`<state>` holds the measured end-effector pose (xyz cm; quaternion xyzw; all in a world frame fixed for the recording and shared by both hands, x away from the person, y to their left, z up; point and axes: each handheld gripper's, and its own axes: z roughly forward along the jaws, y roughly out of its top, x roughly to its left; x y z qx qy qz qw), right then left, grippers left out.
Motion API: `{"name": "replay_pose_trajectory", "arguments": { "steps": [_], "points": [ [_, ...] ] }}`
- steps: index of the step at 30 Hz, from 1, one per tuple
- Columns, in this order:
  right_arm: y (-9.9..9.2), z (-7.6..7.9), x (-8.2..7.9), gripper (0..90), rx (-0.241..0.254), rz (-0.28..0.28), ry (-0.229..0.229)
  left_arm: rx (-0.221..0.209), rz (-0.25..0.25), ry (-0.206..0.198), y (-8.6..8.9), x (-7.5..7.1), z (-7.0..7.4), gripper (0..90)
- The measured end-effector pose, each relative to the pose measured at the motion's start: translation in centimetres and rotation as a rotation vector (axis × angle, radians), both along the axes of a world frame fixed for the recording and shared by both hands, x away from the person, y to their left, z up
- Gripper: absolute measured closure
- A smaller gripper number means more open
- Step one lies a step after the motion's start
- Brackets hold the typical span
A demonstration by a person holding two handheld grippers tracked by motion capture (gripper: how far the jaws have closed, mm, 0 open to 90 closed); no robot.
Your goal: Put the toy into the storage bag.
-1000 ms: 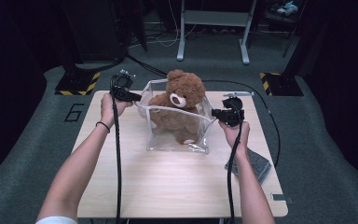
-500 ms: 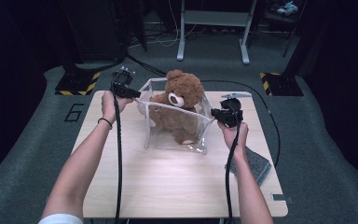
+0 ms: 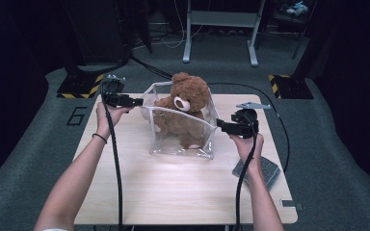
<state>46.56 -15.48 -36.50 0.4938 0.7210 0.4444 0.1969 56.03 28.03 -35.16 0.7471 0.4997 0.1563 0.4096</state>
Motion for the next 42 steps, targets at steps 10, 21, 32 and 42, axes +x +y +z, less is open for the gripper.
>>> {"name": "replay_pose_trajectory", "arguments": {
  "steps": [10,21,32,42],
  "points": [
    [-1.2,-1.6,-3.0,13.8,-0.049,0.028,0.036,0.0,-0.009,-0.003,2.2,-2.9,-1.4,18.6],
    [-0.7,-5.4,-5.9,3.9,-0.11,0.062,0.041,0.035,-0.034,-0.025,3.5,-6.8,-4.0,14.8],
    [0.8,-9.5,-8.9,0.1,-0.15,0.071,0.044,0.119,-0.059,-0.02,3.9,-11.2,-8.1,11.6],
    [1.6,-14.2,-11.1,0.0,-0.169,0.098,0.089,0.202,-0.06,-0.001,3.9,-14.9,-13.8,8.8]
  ]
}}
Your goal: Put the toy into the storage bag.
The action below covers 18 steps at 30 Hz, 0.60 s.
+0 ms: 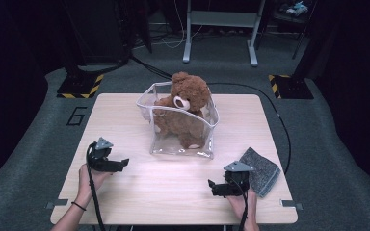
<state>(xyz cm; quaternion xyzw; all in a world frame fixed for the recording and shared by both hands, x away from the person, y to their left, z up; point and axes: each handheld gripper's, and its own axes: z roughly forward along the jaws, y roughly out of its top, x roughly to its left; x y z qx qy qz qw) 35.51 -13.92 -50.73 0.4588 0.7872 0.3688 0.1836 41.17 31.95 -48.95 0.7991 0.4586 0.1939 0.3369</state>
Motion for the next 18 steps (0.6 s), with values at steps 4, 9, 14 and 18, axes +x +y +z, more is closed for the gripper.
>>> {"name": "replay_pose_trajectory", "arguments": {
  "steps": [4,9,14,18],
  "points": [
    [0.3,-1.4,-0.6,0.0,-0.012,0.009,0.012,0.018,0.009,0.005,0.1,-0.9,-1.7,8.1],
    [1.2,-2.3,-0.9,0.0,-0.095,0.014,-0.015,0.031,0.024,0.013,0.2,-1.7,-3.8,6.3],
    [0.9,-2.4,-0.6,0.0,-0.075,0.027,0.02,-0.015,0.055,-0.017,0.1,-2.1,-4.2,4.6],
    [0.9,-2.4,-0.6,0.0,-0.078,0.025,0.019,-0.012,0.052,-0.021,0.1,-2.1,-4.2,4.6]
  ]
}}
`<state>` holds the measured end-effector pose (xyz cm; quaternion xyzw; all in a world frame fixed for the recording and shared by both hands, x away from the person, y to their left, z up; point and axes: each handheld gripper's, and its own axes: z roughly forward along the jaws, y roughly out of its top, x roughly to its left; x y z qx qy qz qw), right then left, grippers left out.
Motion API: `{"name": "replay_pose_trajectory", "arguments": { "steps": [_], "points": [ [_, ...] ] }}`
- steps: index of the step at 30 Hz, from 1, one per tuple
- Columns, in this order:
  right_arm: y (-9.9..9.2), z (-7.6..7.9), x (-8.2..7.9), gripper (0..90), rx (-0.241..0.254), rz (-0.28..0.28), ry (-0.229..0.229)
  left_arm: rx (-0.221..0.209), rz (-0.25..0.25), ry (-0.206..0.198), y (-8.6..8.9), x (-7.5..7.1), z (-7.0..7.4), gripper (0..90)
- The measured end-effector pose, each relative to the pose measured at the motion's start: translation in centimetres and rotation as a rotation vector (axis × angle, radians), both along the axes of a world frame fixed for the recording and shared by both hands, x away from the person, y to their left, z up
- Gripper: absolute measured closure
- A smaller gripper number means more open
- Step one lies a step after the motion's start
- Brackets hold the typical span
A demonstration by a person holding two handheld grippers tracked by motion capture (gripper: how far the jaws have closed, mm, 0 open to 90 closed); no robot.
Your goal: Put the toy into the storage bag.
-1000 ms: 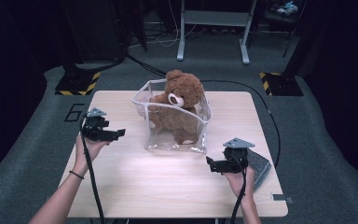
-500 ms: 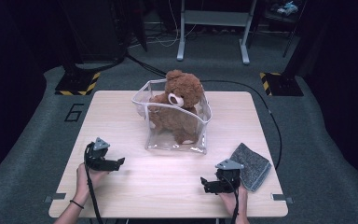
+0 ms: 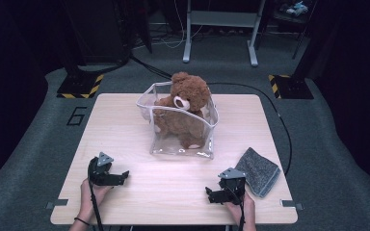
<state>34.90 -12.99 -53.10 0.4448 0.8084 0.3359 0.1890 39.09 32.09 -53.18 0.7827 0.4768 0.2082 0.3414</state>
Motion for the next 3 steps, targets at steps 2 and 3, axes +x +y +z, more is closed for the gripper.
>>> {"name": "replay_pose_trajectory", "arguments": {
  "steps": [2,3],
  "points": [
    [0.18,0.01,0.0,0.0,0.014,-0.014,0.005,-0.002,0.005,0.015,-0.03,-0.1,0.08,4.6],
    [0.07,0.0,0.05,0.0,0.001,-0.003,0.001,-0.004,0.013,0.002,-0.1,-0.08,-0.01,4.6]
  ]
}}
